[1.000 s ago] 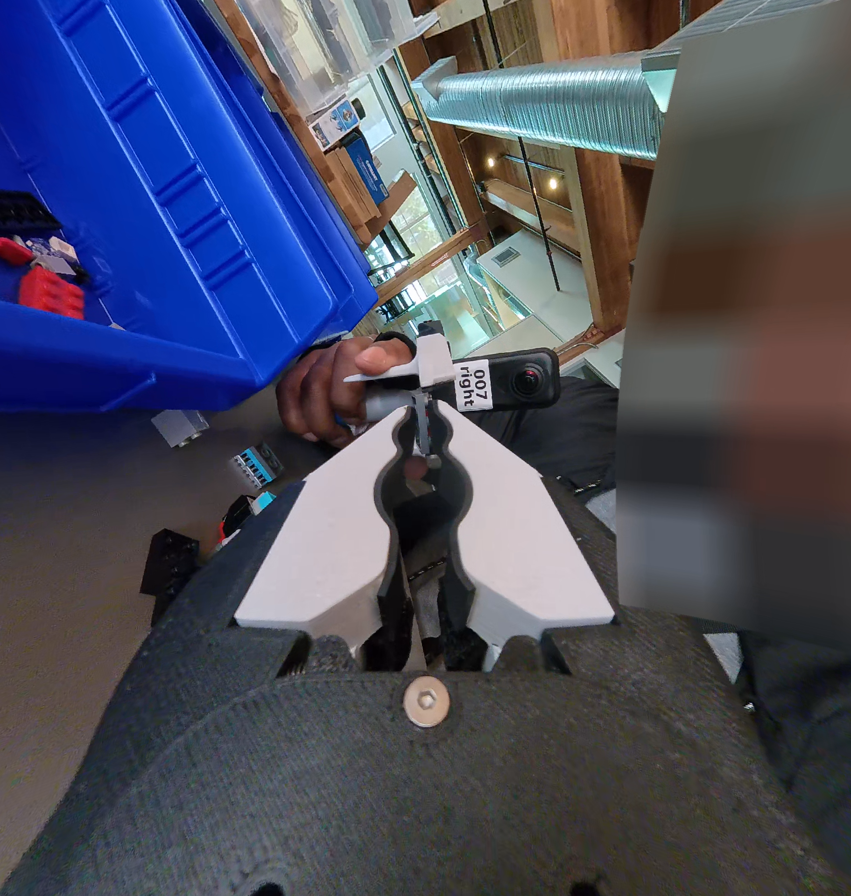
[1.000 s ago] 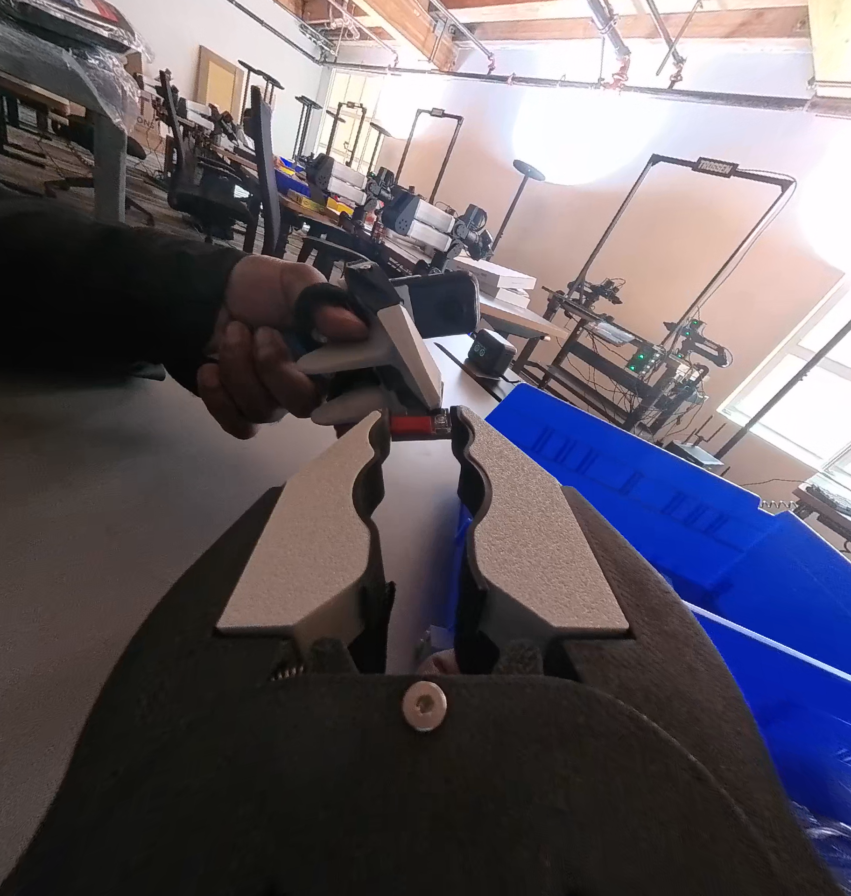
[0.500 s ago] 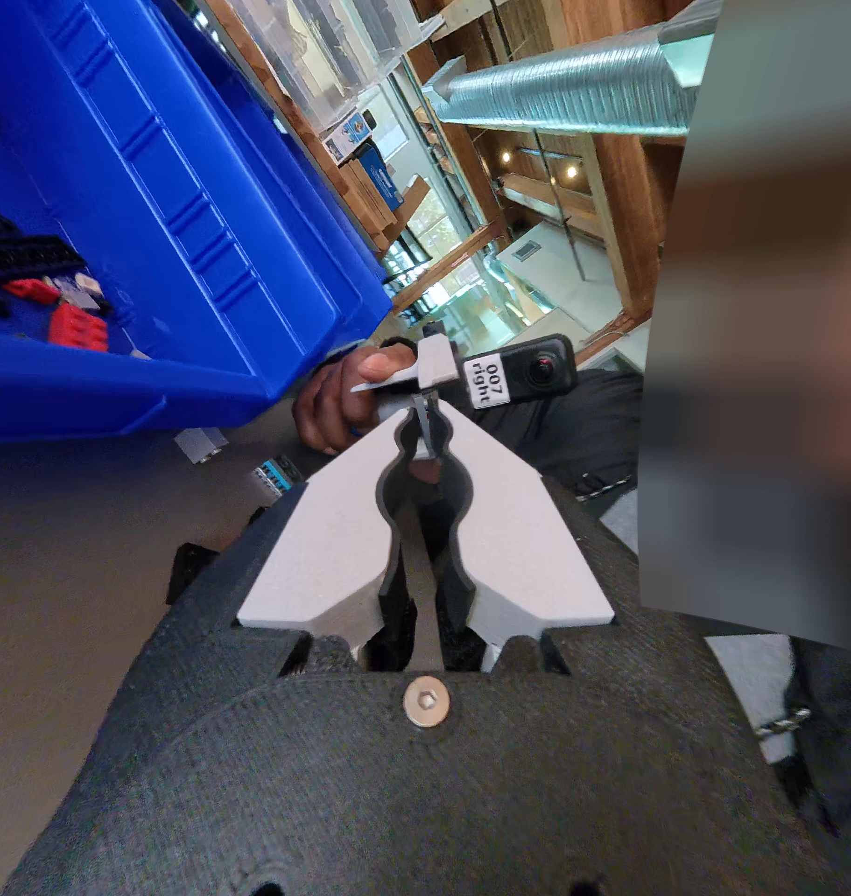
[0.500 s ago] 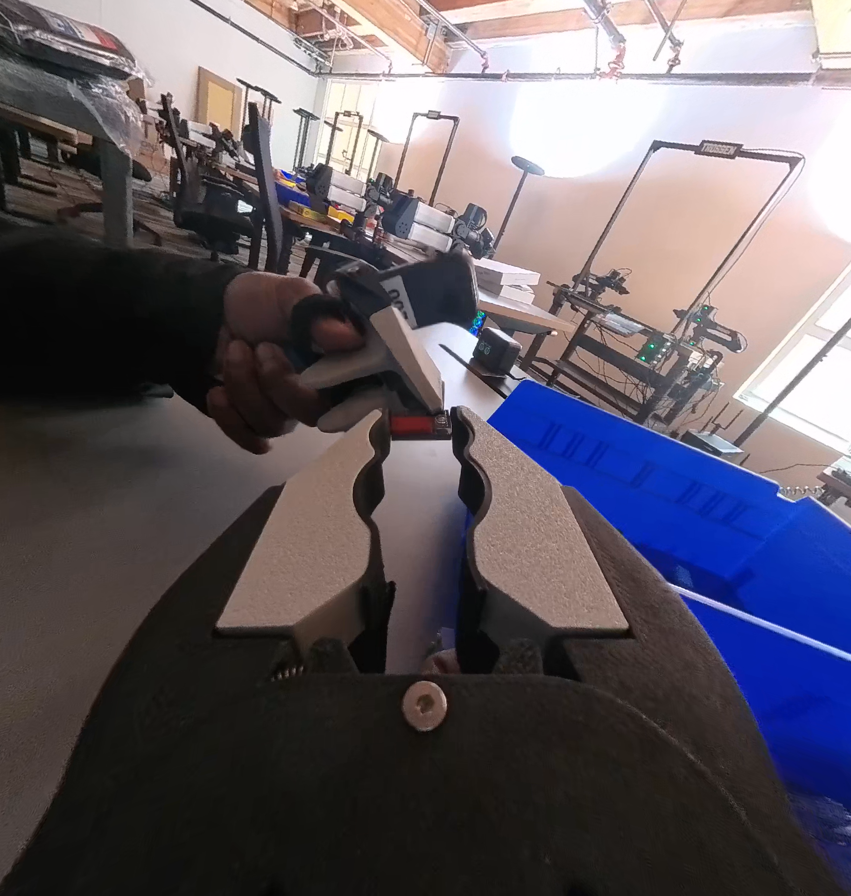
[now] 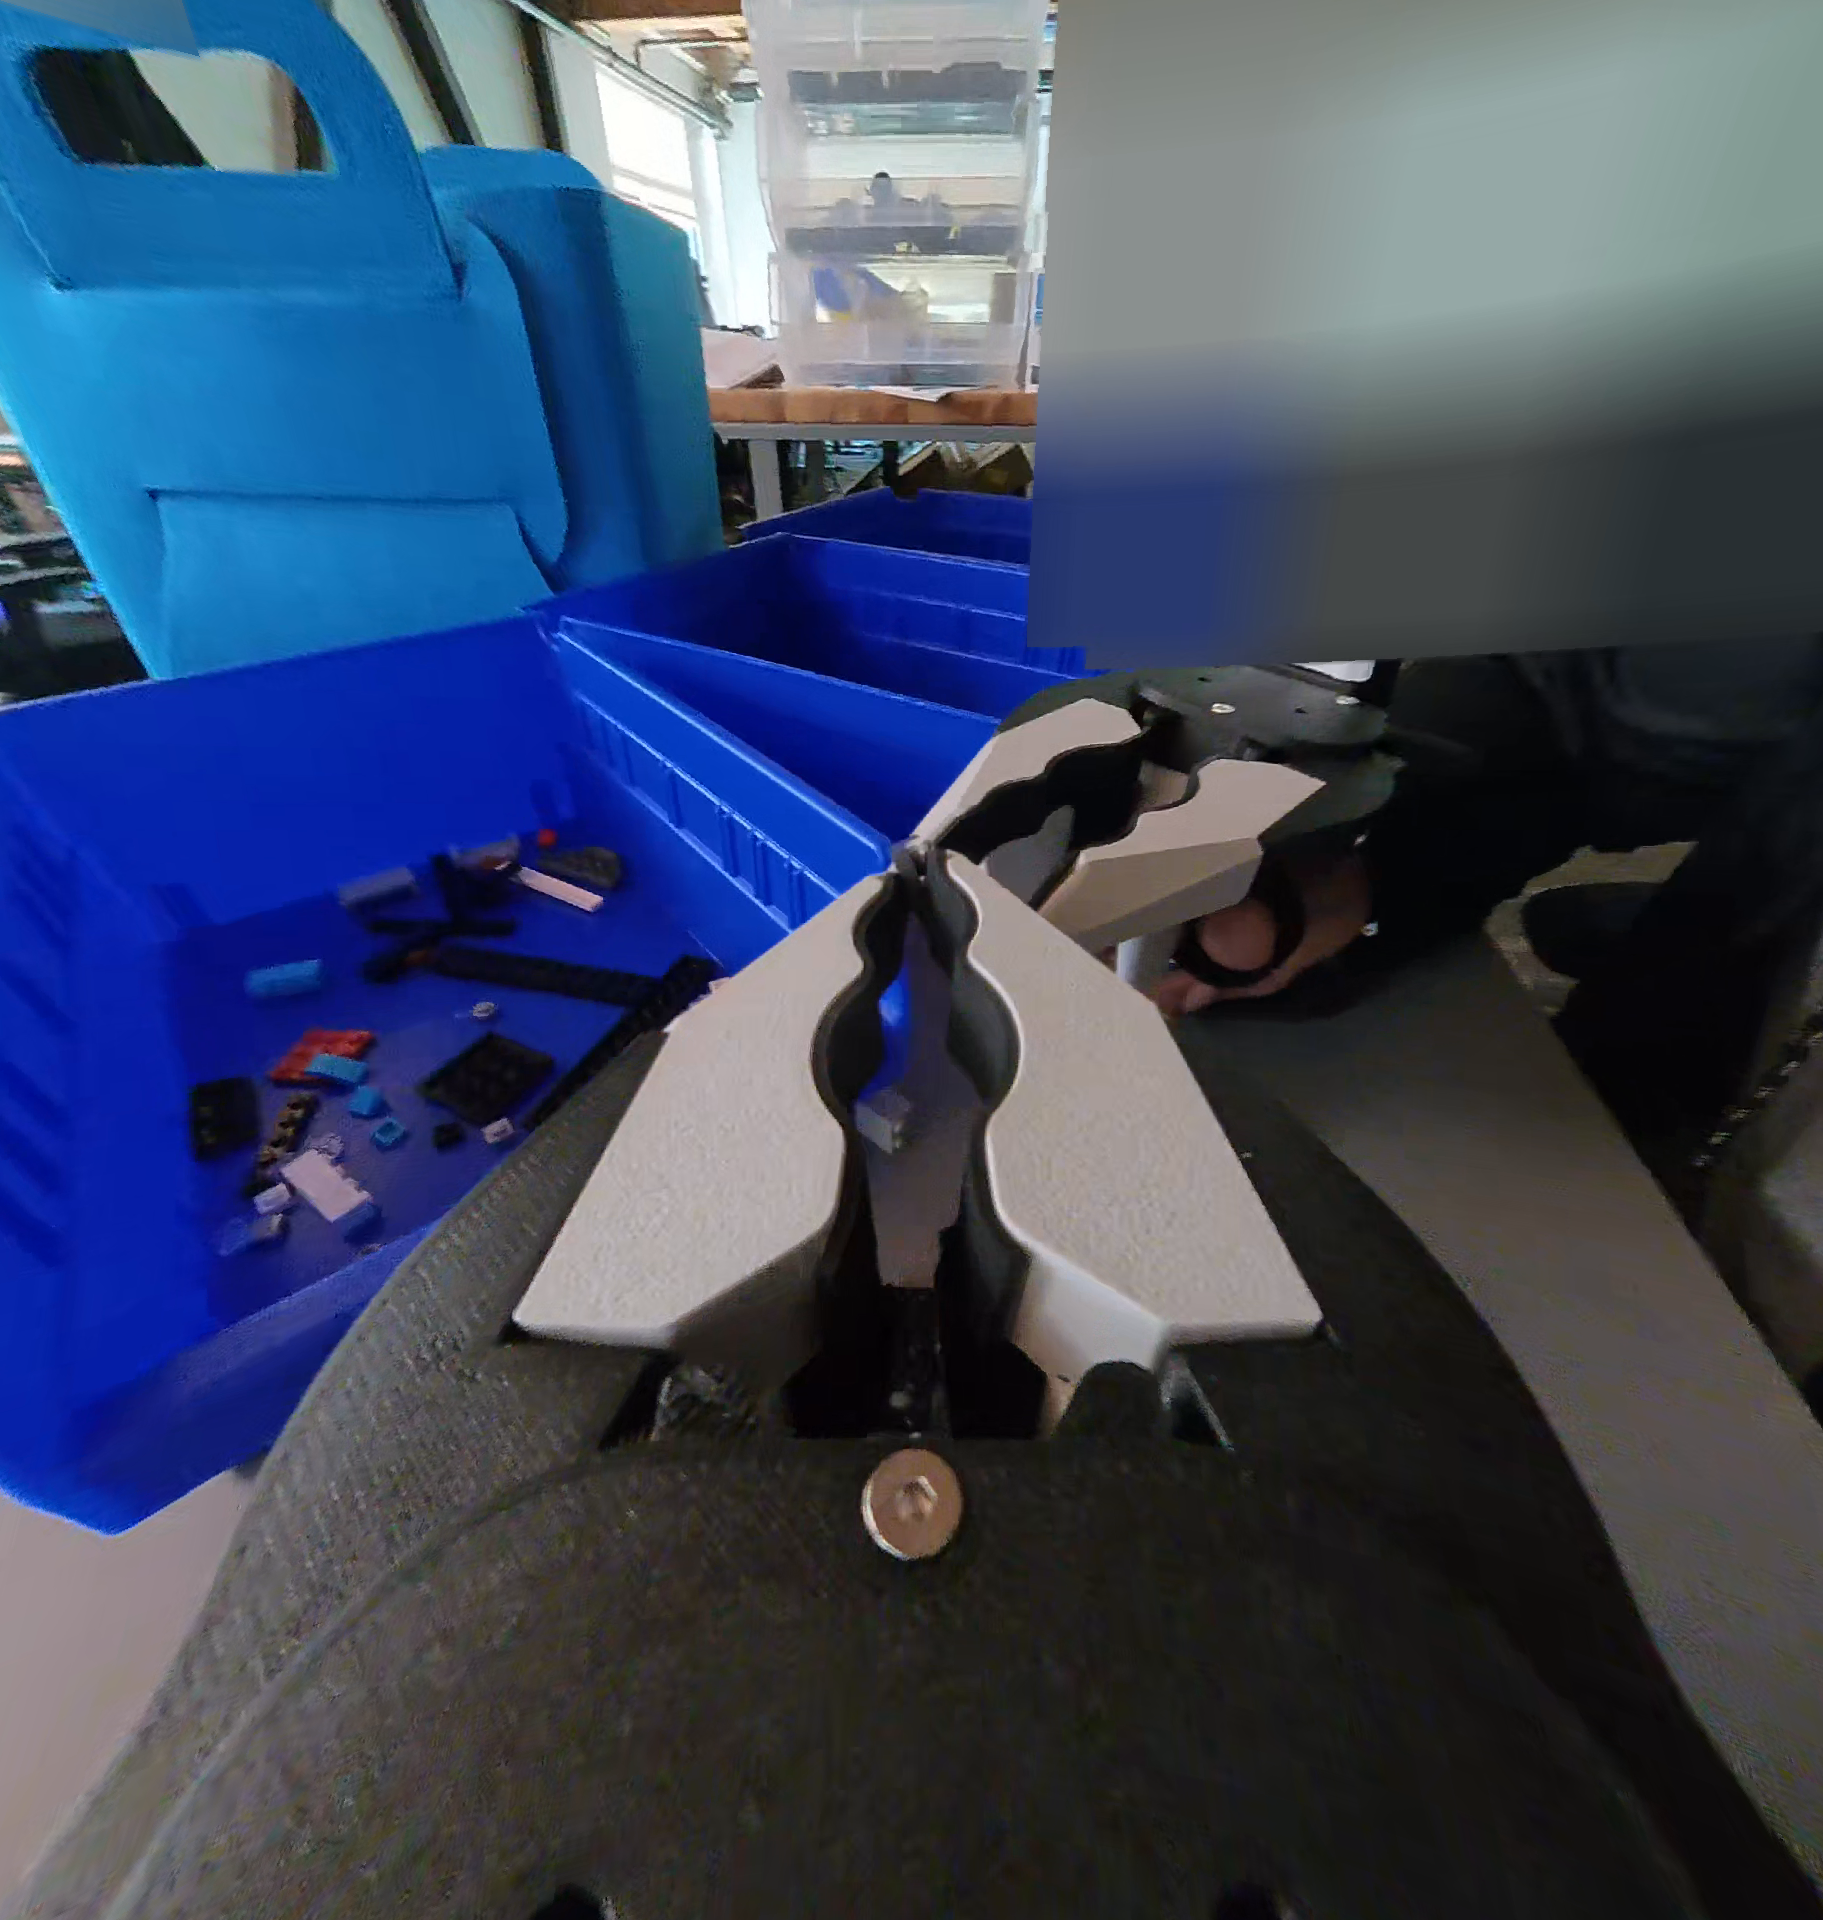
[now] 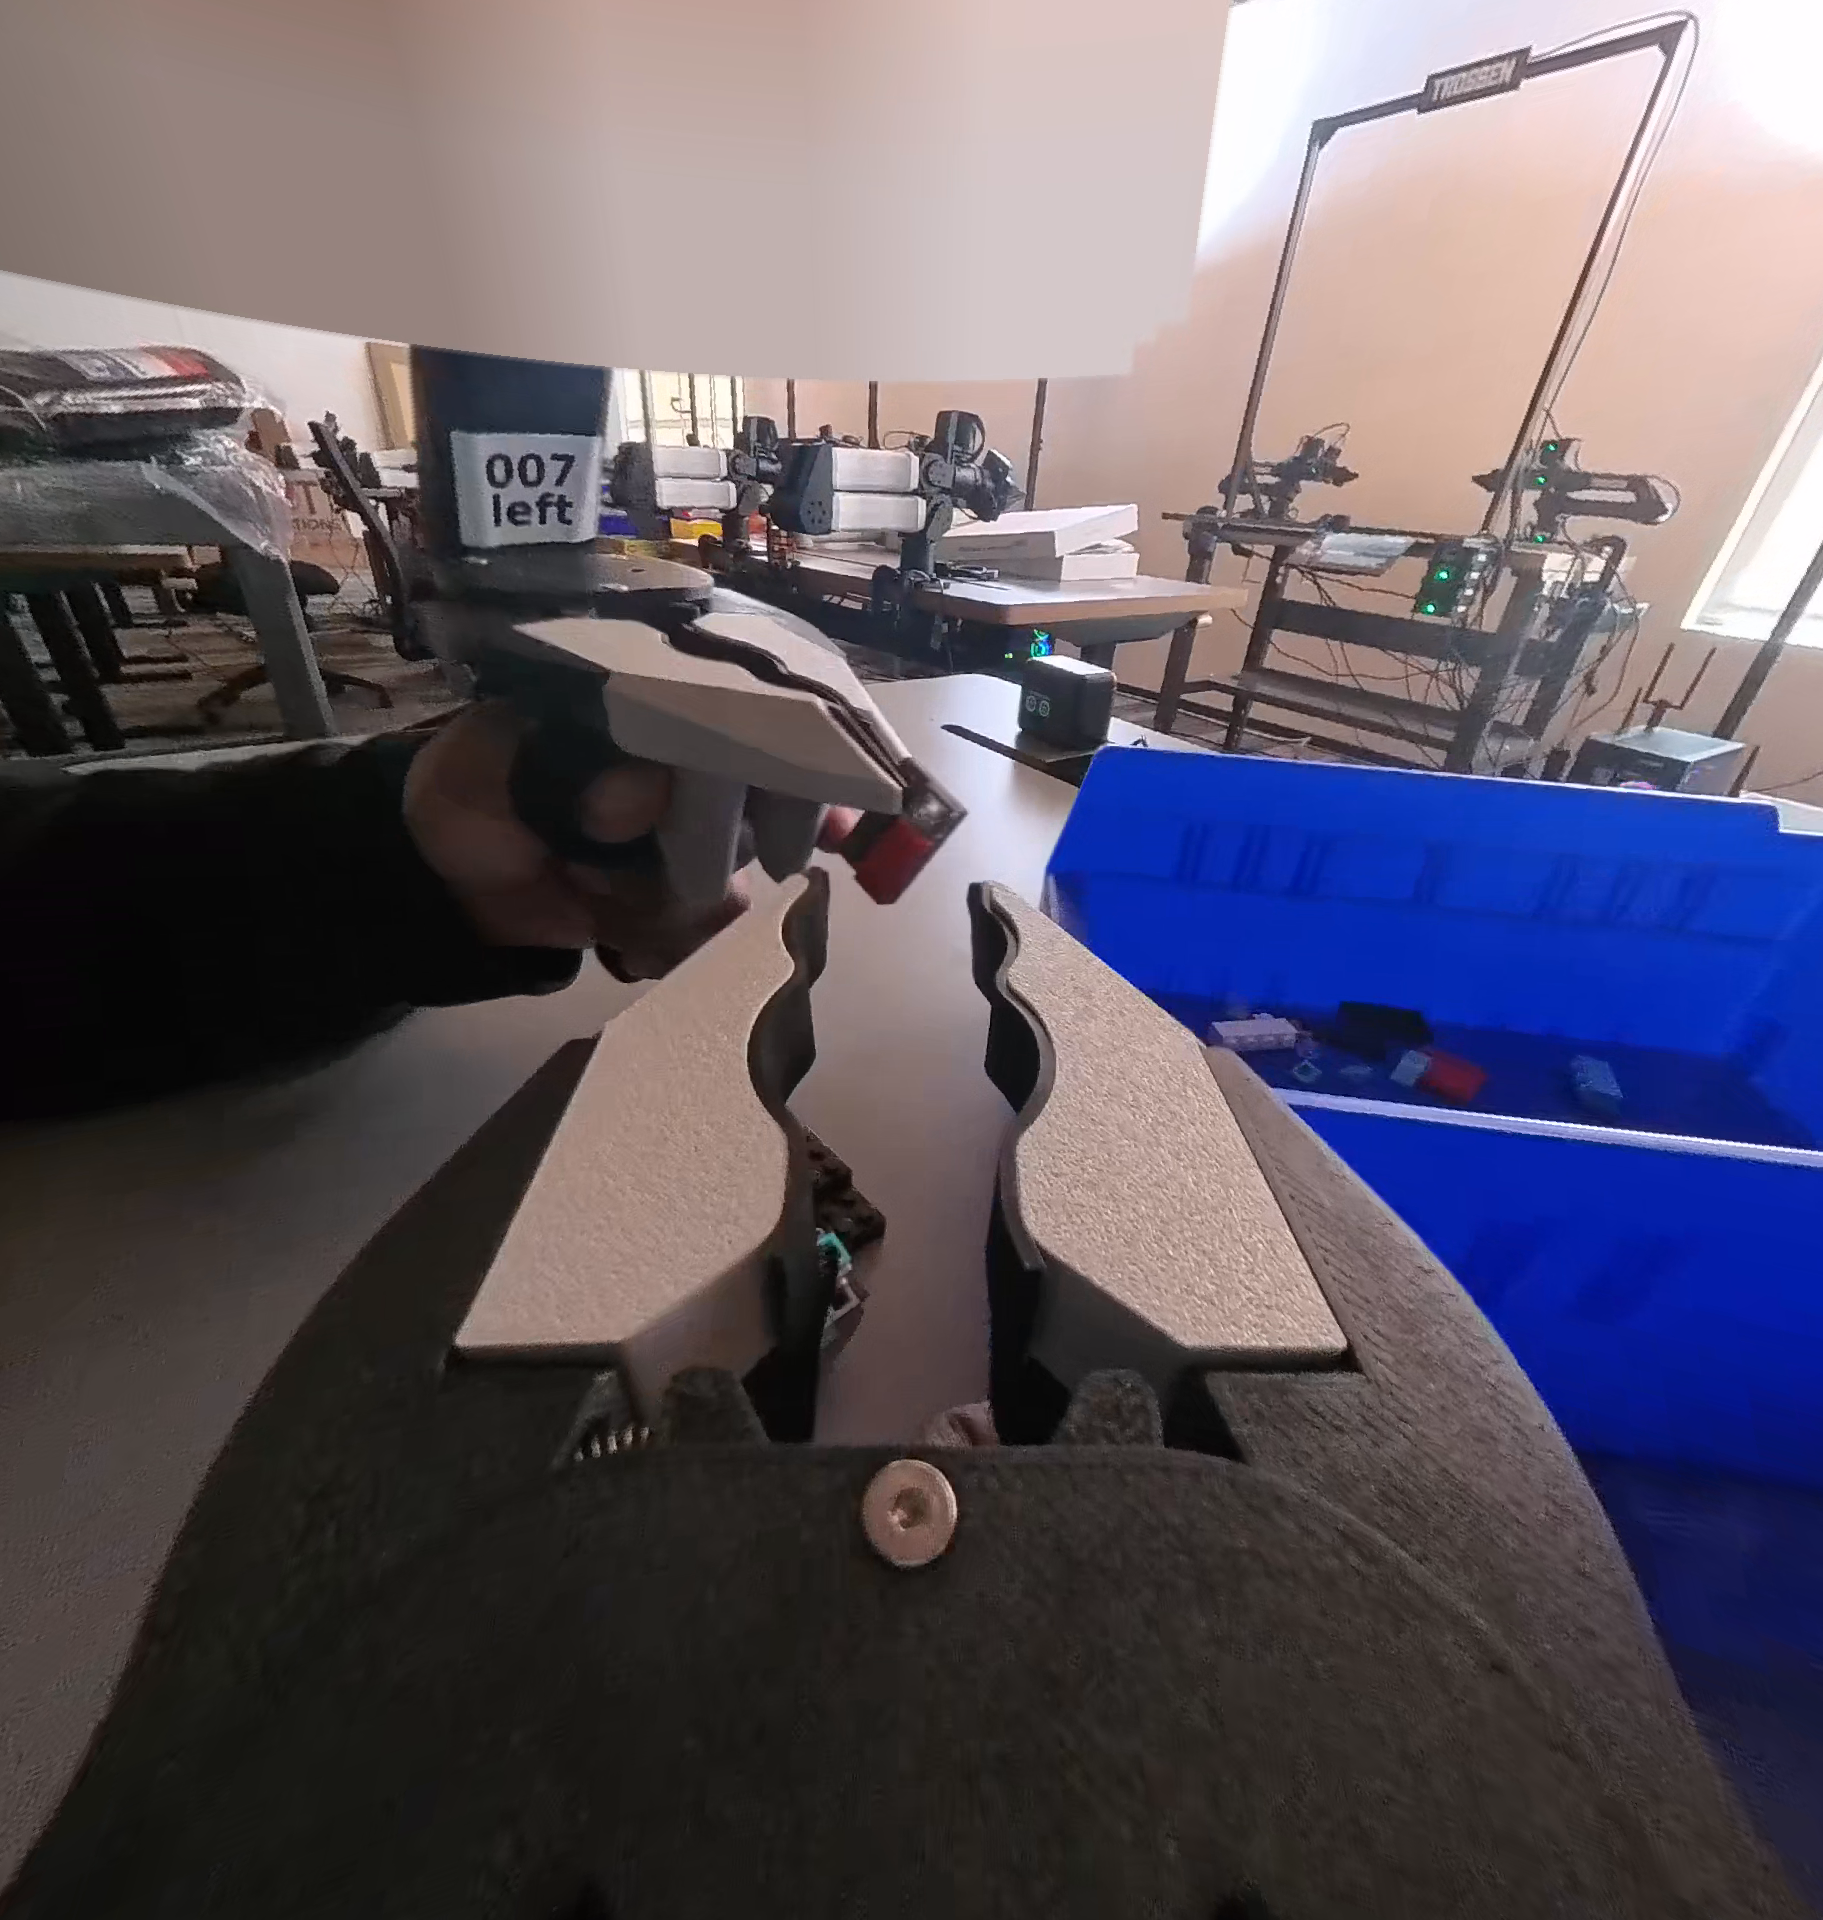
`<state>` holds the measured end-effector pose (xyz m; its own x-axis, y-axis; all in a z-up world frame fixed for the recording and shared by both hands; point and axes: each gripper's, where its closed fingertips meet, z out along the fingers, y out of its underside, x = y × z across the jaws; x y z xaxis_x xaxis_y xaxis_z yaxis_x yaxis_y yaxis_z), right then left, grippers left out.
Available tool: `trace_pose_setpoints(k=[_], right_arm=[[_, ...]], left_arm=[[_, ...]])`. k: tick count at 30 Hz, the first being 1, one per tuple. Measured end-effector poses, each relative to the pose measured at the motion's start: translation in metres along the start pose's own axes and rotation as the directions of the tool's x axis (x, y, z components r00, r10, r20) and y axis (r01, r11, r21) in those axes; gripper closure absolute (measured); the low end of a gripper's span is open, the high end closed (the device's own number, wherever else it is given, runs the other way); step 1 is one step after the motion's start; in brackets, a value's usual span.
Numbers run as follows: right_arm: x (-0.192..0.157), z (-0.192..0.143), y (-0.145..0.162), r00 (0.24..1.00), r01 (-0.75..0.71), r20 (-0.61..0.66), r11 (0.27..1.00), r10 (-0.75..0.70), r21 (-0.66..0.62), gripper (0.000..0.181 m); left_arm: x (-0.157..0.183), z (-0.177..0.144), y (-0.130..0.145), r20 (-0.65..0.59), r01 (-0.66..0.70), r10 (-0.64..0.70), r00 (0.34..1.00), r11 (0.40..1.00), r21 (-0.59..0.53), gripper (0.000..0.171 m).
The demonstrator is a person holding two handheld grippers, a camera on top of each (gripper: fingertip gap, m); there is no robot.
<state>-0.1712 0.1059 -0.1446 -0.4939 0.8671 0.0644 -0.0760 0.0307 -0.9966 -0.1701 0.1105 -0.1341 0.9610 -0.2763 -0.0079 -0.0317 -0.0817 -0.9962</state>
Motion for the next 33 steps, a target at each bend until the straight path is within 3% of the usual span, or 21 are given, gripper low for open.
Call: trace_pose_setpoints(k=[23,33], right_arm=[[0.0033,0.0011,0.0057,0.998,0.042,-0.042,0.999,-0.043,-0.030,0.169],[0.0052,0.0016,0.0082,0.999,-0.014,-0.035,0.999,0.013,-0.035,0.171]], left_arm=[[-0.0011,0.0094,0.0026,0.037,0.028,-0.029,0.999,0.999,0.023,0.166],[-0.0018,0.0050,0.0079,-0.088,0.266,-0.266,0.960,0.964,-0.011,0.165]])
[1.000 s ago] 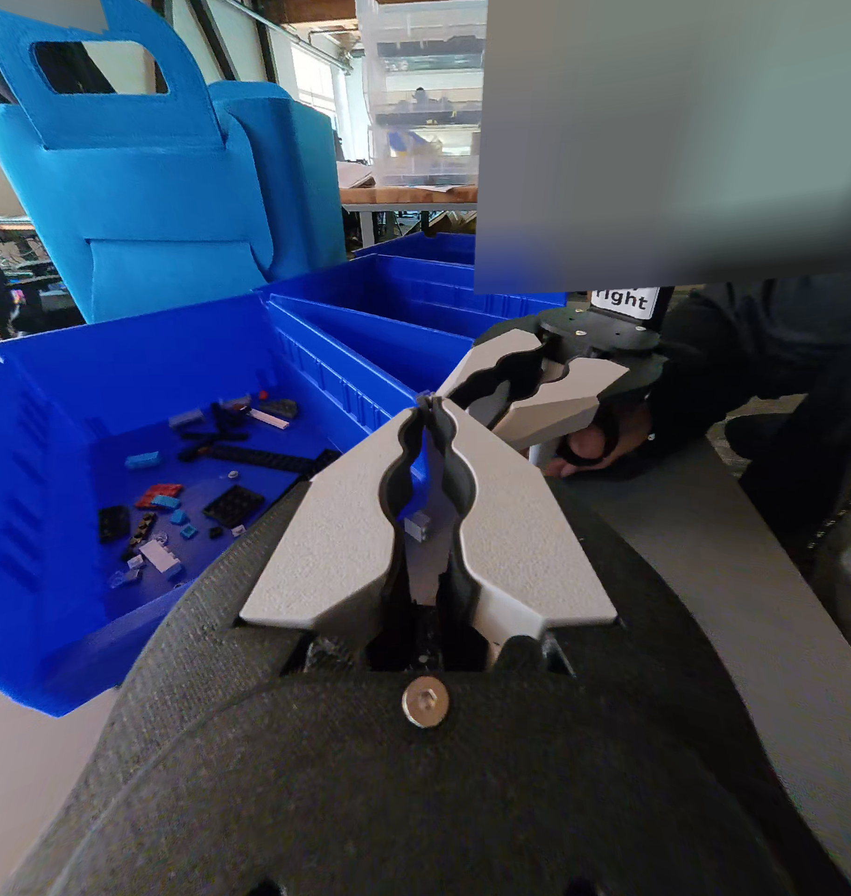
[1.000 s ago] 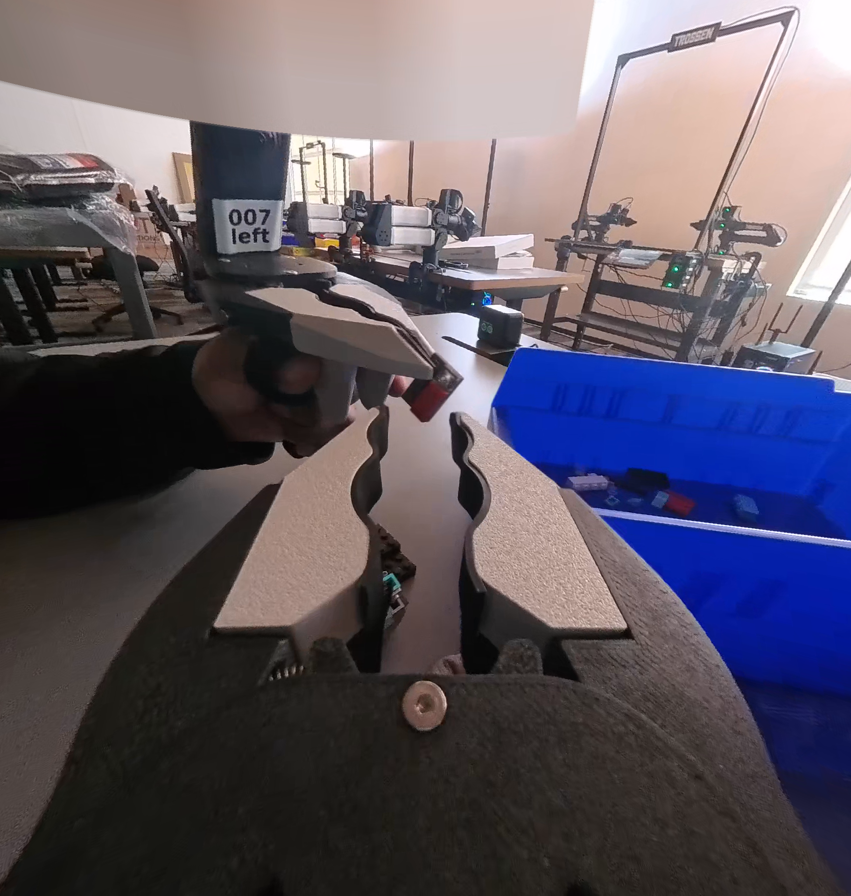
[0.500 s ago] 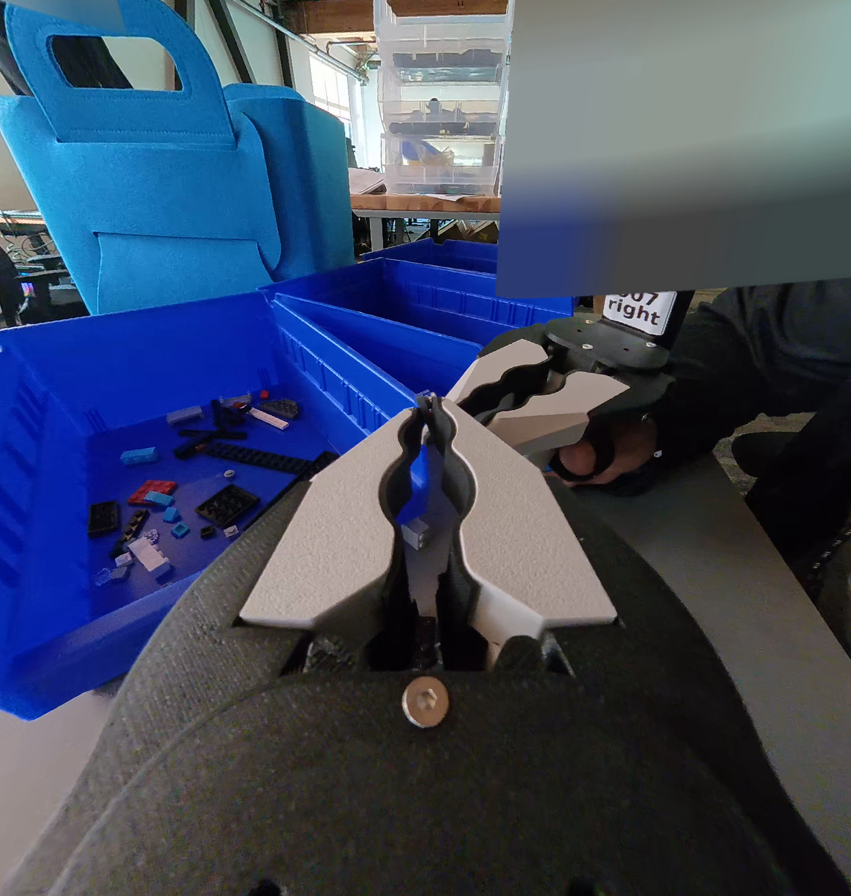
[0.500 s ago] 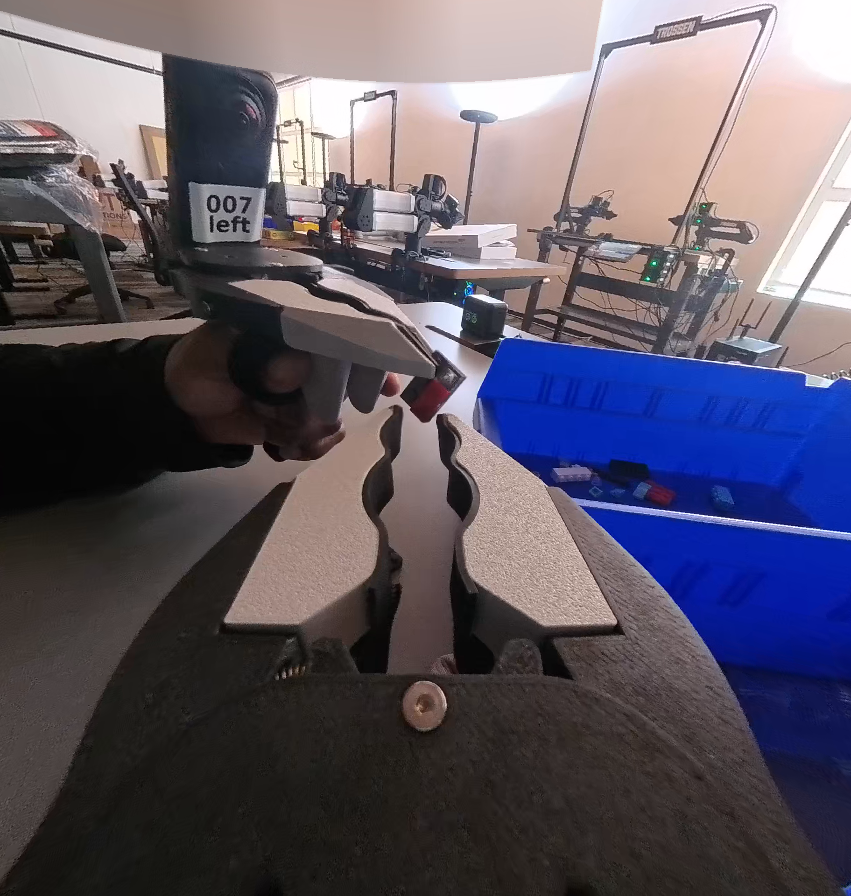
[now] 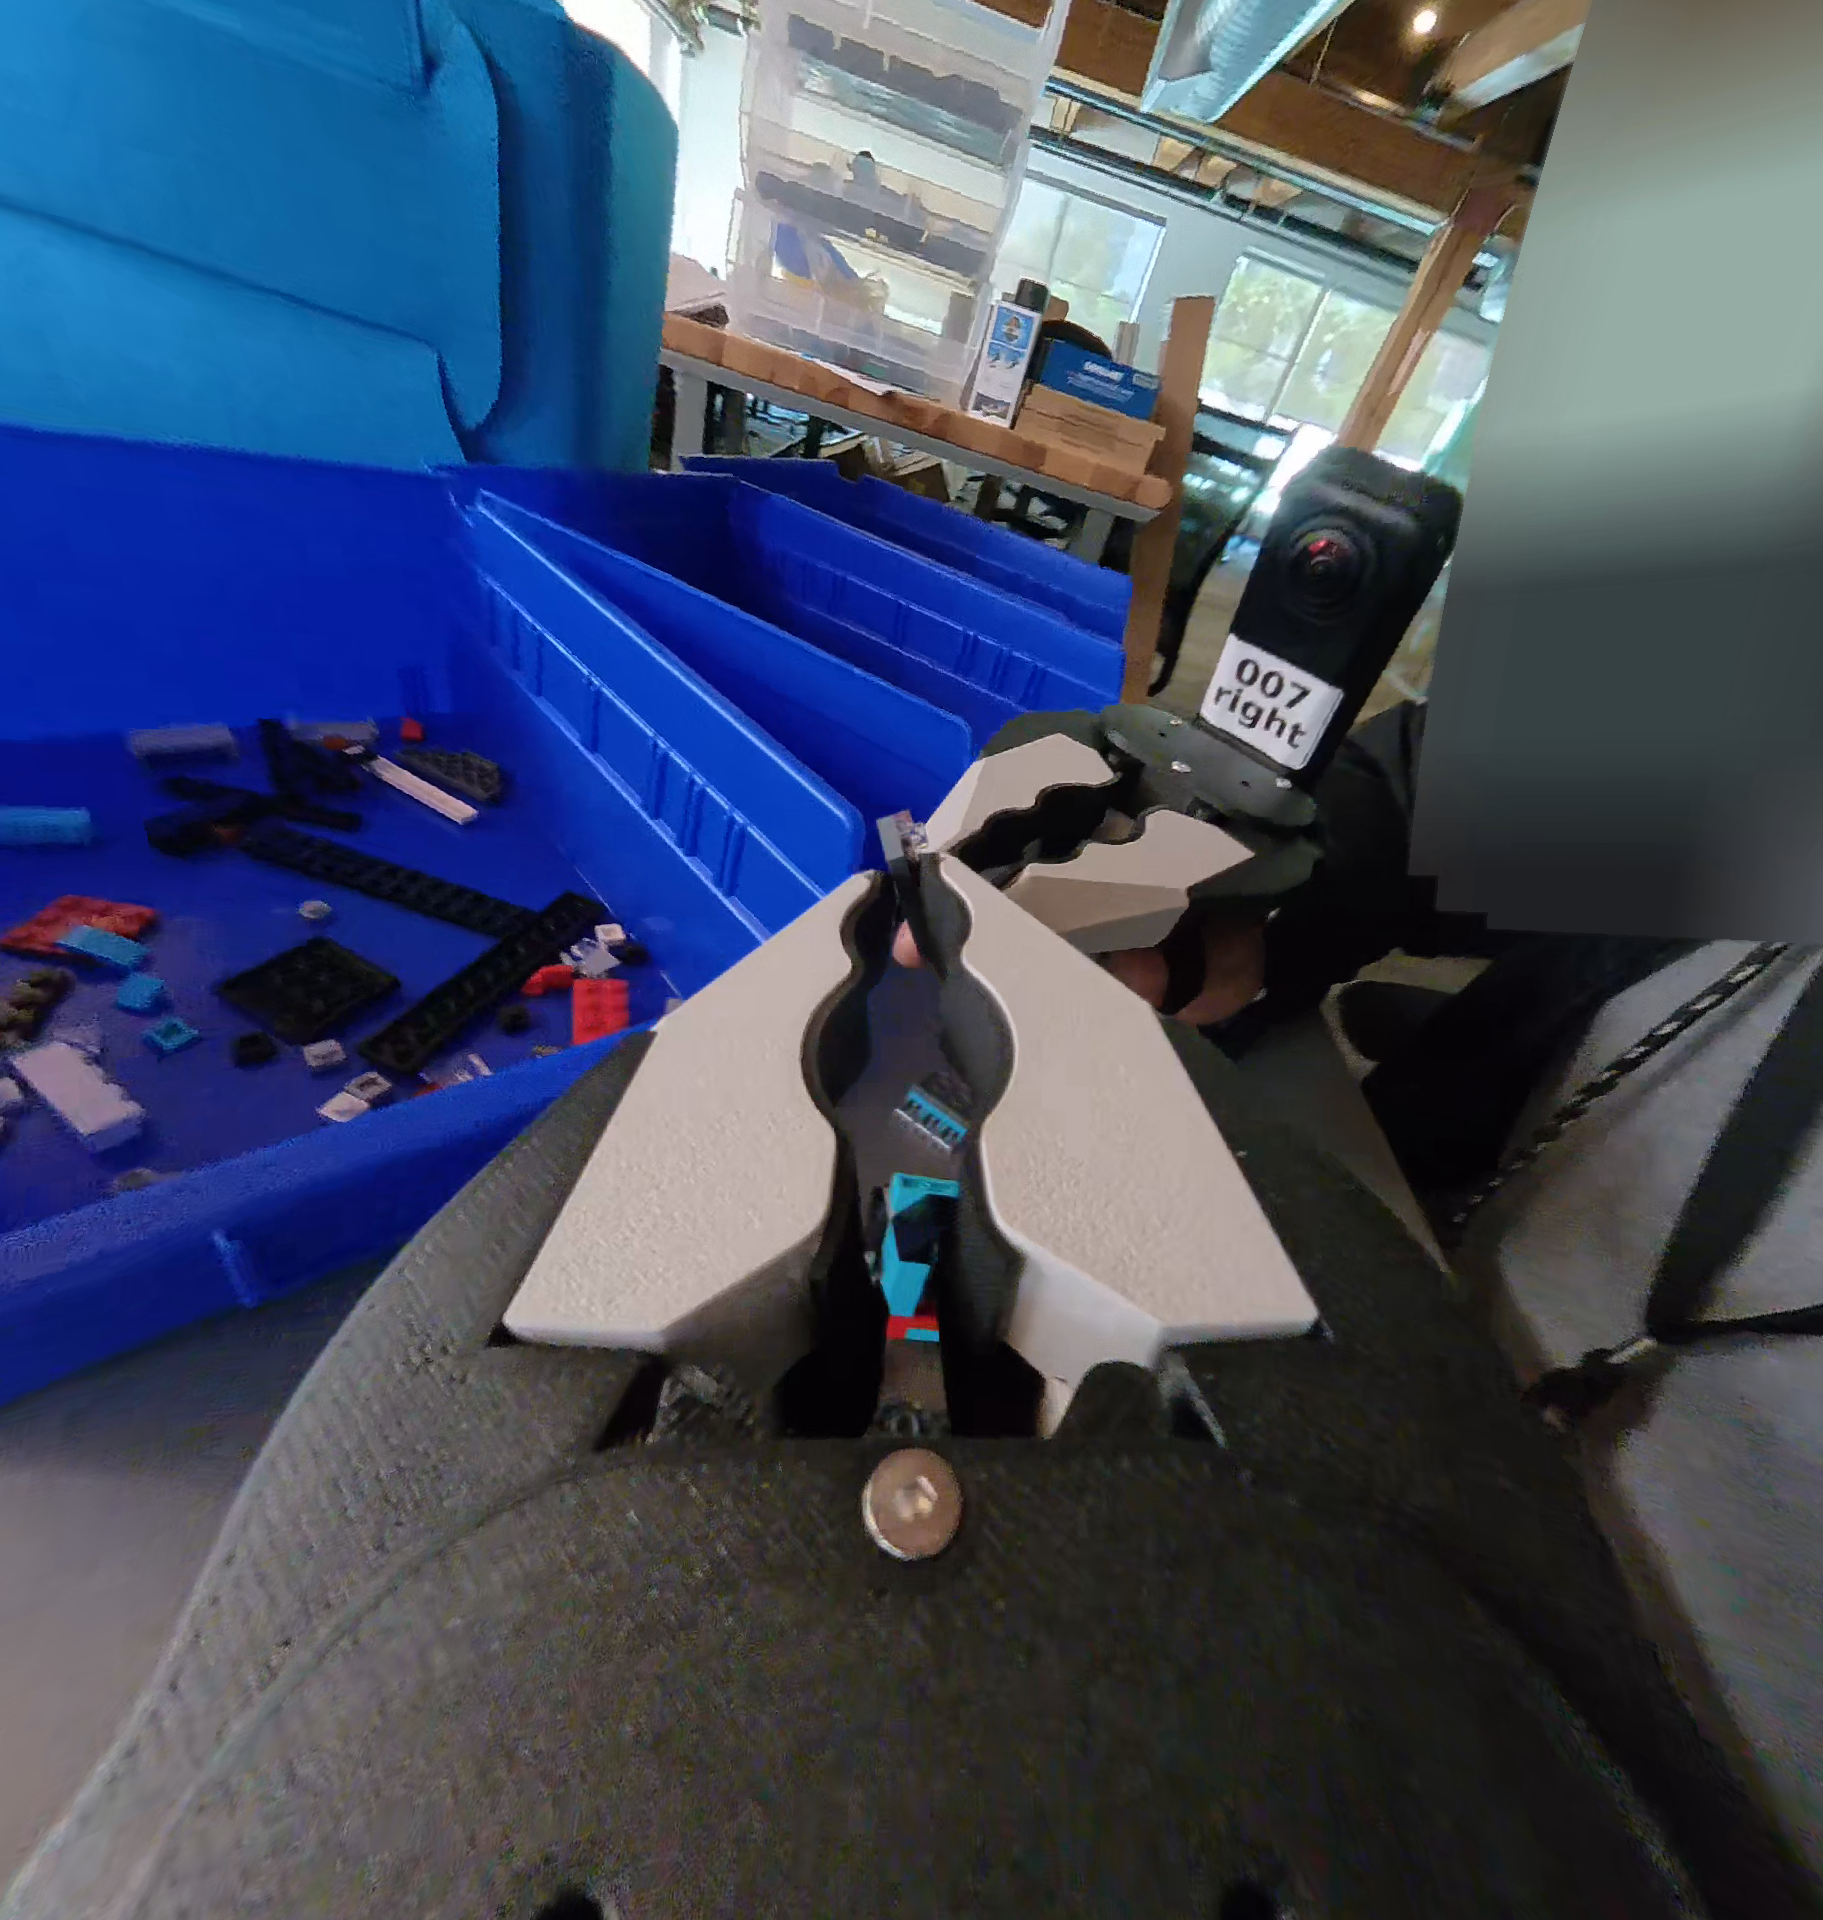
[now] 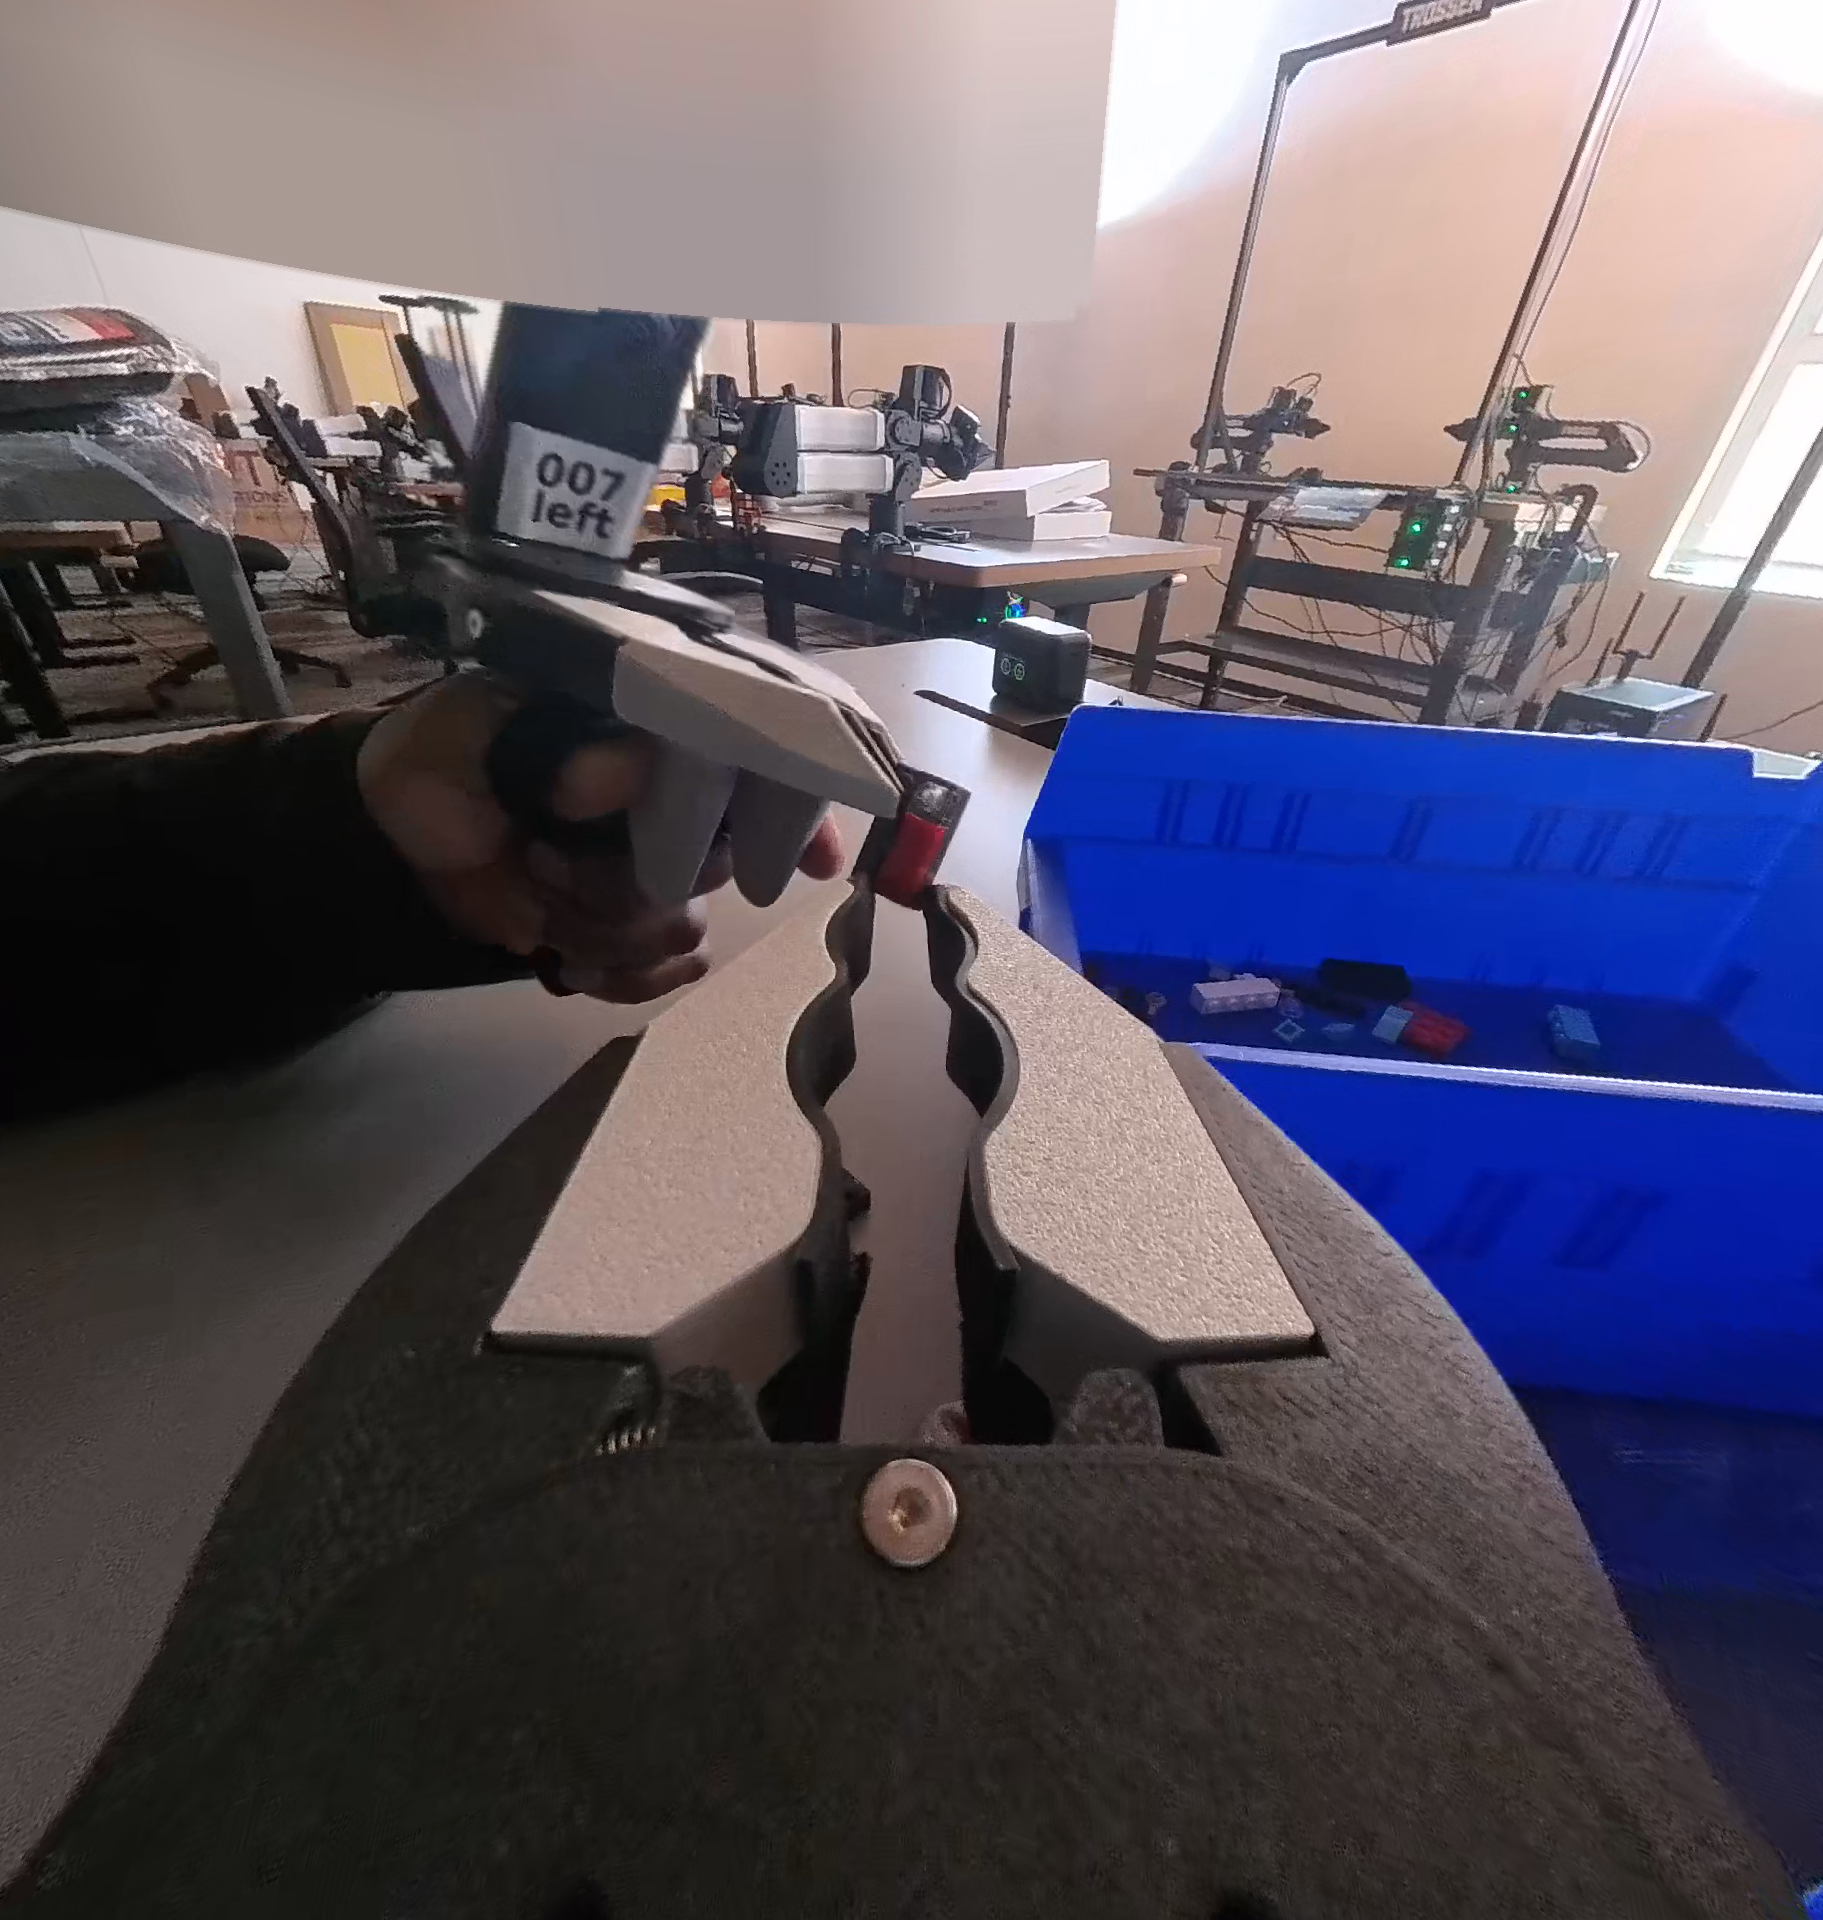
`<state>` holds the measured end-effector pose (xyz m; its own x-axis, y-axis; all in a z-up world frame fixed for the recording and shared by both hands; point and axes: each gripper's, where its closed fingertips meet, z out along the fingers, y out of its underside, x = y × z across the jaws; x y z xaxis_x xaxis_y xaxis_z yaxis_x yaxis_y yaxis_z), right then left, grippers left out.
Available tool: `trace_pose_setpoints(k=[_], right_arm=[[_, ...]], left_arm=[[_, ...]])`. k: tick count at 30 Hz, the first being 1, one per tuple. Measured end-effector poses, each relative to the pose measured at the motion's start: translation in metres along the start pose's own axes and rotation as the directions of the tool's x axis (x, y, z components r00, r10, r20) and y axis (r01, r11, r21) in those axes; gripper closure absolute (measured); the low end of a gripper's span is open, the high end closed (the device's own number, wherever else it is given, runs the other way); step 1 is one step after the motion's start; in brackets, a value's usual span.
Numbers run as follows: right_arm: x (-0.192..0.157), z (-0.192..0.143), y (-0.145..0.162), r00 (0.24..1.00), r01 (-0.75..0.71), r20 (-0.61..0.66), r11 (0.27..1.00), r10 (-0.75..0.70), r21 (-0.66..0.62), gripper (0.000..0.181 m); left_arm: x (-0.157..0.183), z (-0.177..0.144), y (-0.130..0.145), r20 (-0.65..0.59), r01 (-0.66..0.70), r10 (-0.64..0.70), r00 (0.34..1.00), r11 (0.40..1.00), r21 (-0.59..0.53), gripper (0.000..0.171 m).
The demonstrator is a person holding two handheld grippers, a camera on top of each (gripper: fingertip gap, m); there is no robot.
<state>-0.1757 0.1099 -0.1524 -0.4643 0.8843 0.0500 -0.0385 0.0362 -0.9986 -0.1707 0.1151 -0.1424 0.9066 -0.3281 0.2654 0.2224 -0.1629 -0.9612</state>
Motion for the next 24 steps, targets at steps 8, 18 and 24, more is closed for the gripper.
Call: trace_pose_setpoints(k=[8,18,24], right_arm=[[0.002,-0.001,-0.003,1.000,0.000,-0.007,1.000,0.000,0.008,0.171],[0.002,0.001,0.004,1.000,0.011,-0.003,0.999,-0.011,-0.039,0.171],[0.000,0.002,0.006,1.000,0.031,0.002,0.998,-0.031,-0.055,0.171]], left_arm=[[0.003,-0.002,0.005,-0.154,0.293,-0.293,0.944,0.956,-0.024,0.162],[0.002,0.000,0.009,-0.145,0.308,-0.309,0.940,0.951,-0.031,0.161],[0.000,0.001,0.010,-0.103,0.241,-0.243,0.964,0.970,-0.036,0.165]])
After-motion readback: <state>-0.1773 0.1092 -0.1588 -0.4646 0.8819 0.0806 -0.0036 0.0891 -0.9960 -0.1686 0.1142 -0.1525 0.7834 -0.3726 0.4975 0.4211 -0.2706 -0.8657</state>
